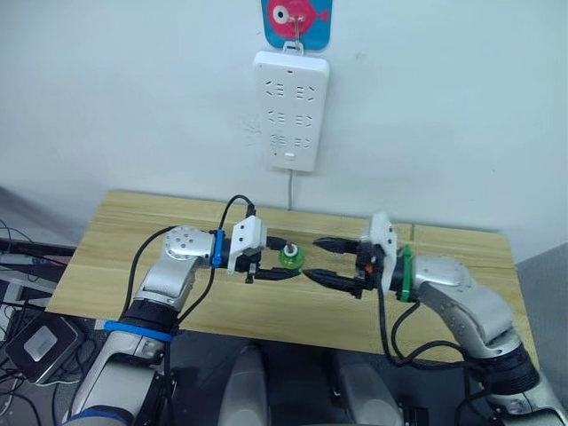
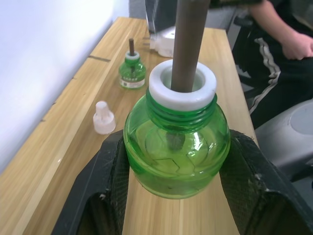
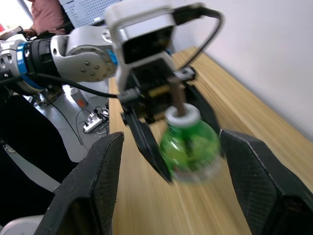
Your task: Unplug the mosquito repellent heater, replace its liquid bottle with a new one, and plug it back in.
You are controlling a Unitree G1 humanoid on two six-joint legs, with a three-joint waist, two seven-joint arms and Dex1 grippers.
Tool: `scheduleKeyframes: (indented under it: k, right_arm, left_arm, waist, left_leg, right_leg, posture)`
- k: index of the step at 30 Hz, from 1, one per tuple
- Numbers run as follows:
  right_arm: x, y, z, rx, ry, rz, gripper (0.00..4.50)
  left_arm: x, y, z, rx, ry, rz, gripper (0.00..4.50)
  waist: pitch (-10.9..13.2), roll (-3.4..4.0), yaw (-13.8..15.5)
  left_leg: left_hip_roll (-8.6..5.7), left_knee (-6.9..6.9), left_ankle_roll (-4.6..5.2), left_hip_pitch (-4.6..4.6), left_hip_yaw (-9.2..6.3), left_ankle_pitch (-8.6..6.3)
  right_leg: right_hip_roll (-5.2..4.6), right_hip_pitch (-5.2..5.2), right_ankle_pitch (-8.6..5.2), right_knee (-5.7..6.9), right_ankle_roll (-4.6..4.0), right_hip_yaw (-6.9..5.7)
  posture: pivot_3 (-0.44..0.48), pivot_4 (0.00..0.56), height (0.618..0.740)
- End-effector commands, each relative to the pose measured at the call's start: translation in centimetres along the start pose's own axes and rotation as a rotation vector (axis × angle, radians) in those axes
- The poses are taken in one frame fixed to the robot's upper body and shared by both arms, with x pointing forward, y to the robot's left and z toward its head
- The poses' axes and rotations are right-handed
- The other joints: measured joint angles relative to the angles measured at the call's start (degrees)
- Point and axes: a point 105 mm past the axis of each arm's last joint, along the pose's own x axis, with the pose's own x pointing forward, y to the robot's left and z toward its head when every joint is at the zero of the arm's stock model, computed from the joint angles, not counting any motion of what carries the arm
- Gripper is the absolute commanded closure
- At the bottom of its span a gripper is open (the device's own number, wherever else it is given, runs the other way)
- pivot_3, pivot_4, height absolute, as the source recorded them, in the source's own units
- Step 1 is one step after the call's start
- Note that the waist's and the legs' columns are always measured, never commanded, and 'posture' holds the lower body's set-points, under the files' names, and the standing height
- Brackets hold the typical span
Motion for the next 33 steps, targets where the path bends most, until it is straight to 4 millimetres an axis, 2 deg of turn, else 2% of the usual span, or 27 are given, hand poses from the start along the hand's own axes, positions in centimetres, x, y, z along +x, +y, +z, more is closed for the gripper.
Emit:
scheduleKeyframes:
  k: [1, 5, 11, 14, 18, 24, 28, 31, 33]
  right_arm:
    - [0.7, 0.0, 0.8, -0.078, -0.025, -0.008, 1.22]
    - [1.6, -0.5, 0.6, -0.092, -0.039, -0.031, 1.22]
    - [2.0, -0.4, 0.2, -0.108, -0.035, -0.016, 1.22]
    - [2.1, -0.6, 0.0, -0.118, -0.032, -0.021, 2.15]
    - [2.1, -0.7, 0.0, -0.133, -0.036, -0.03, 3.63]
    - [1.9, -1.0, 0.1, -0.12, -0.045, -0.047, 3.67]
    - [0.4, -3.3, 2.2, 0.081, -0.163, -0.185, 3.67]
    - [-1.3, -5.4, 3.0, 0.263, -0.236, -0.313, 3.67]
    - [-2.5, -6.5, 3.2, 0.398, -0.289, -0.383, 3.67]
  left_arm:
    - [0.3, 0.0, 1.2, 0.037, -0.032, -0.017, 2.27]
    - [0.4, 0.0, 1.4, 0.036, -0.038, -0.022, 2.27]
    - [0.5, -0.1, 1.5, 0.038, -0.041, -0.027, 2.27]
    - [0.6, -0.1, 1.6, 0.038, -0.043, -0.028, 2.27]
    - [0.6, -0.1, 1.7, 0.037, -0.044, -0.023, 2.27]
    - [0.6, 0.0, 1.8, 0.017, -0.057, -0.003, 2.27]
    - [0.2, 0.6, 2.8, -0.06, -0.117, 0.05, 0.9]
    - [0.0, 1.3, 3.9, -0.063, -0.165, 0.133, 0.0]
    - [0.2, 1.9, 5.1, -0.049, -0.213, 0.201, 0.0]
  waist:
    - [0.0, 0.0, -0.19]
    - [0.0, 0.0, -0.34]
    - [0.0, 0.0, -0.36]
    - [0.0, 0.0, -0.37]
    - [0.0, 0.0, -0.36]
    - [0.0, 0.0, -0.35]
    - [0.0, 0.0, -0.33]
    - [0.0, 0.0, -0.33]
    - [0.0, 0.0, -0.27]
  left_leg:
    - [0.0, 0.01, 0.0, 0.0, 0.0, 0.0]
    - [0.0, 0.01, 0.0, 0.0, -0.04, 0.0]
    - [0.0, 0.01, 0.0, 0.0, -0.03, 0.0]
    - [0.0, 0.01, -0.01, 0.0, -0.03, 0.0]
    - [0.01, 0.01, -0.01, 0.0, -0.04, 0.0]
    - [0.0, 0.01, -0.01, 0.0, -0.04, 0.0]
    - [0.01, 0.02, -0.01, -0.01, -0.05, 0.01]
    - [0.02, 0.03, -0.02, -0.01, -0.07, 0.01]
    - [0.01, 0.04, -0.02, -0.01, -0.08, 0.01]
  right_leg:
    - [0.0, 0.0, 0.0, 0.0, 0.0, 0.0]
    - [0.0, 0.0, 0.01, 0.0, -0.02, -0.04]
    - [0.0, 0.0, 0.06, 0.01, -0.1, -0.03]
    - [0.0, 0.0, 0.06, 0.01, -0.1, -0.03]
    - [0.0, 0.0, 0.06, 0.01, -0.1, -0.04]
    - [0.0, 0.0, 0.06, 0.02, -0.1, -0.04]
    - [-0.01, 0.01, 0.06, 0.04, -0.11, -0.04]
    - [-0.01, 0.01, 0.07, 0.09, -0.12, -0.05]
    - [-0.03, 0.02, 0.07, 0.08, -0.12, -0.06]
  posture:
    - [-0.043, 0.285, 0.74]
    - [-0.045, 0.284, 0.74]
    - [-0.043, 0.285, 0.74]
    - [-0.041, 0.285, 0.74]
    - [-0.04, 0.286, 0.74]
    - [-0.033, 0.287, 0.74]
    - [-0.031, 0.286, 0.74]
    - [-0.041, 0.288, 0.74]
    - [-0.042, 0.288, 0.74]
